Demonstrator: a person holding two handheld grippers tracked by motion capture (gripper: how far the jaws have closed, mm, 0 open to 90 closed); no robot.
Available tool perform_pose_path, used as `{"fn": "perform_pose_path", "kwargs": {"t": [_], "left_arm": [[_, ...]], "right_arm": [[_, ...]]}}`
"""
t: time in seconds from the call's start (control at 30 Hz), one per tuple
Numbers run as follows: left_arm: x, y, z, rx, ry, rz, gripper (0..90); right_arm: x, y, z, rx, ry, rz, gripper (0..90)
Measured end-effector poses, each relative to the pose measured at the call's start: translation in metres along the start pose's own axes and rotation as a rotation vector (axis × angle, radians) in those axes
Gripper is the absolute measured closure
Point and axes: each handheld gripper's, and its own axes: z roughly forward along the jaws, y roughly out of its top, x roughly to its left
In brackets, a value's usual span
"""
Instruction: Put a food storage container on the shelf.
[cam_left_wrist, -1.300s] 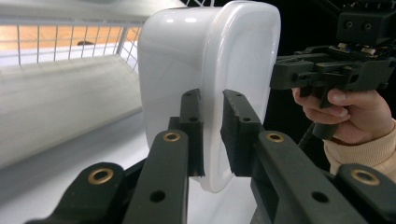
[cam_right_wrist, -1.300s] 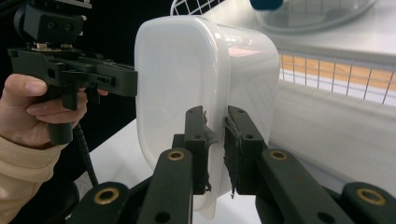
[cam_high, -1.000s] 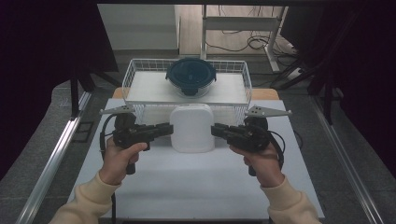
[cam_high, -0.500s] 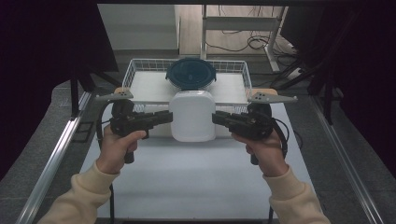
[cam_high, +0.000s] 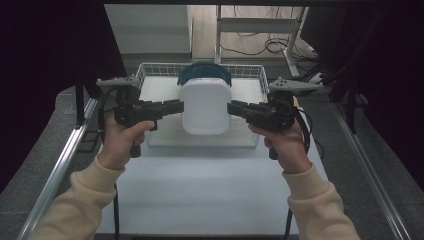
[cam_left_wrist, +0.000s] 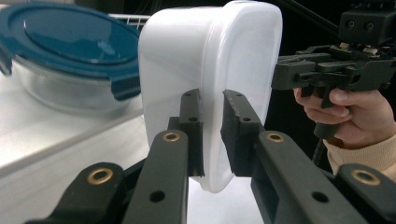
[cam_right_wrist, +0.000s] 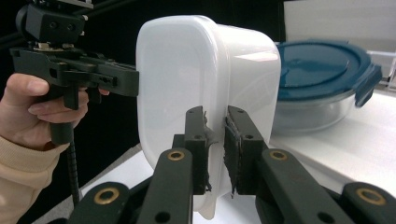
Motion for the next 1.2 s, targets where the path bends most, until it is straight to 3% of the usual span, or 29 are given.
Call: {"fn": "perform_pose_path", "kwargs": {"t": [0.47, 0.67, 1.2], "left_arm": [[0.018, 0.044, 0.009, 0.016, -0.006, -0.016, 78.8], [0.028, 0.061, 0.015, 0.03, 0.02, -0.027, 78.7], [0.054, 0.078, 0.022, 0.023, 0.009, -0.08, 78.7]], "right_arm": [[-0.019, 0.035, 0.009, -0.027, -0.004, 0.009, 79.7], [-0.035, 0.046, 0.019, -0.035, 0.01, 0.037, 79.7], [-0.052, 0.059, 0.038, -0.06, 0.014, 0.067, 79.3]]}}
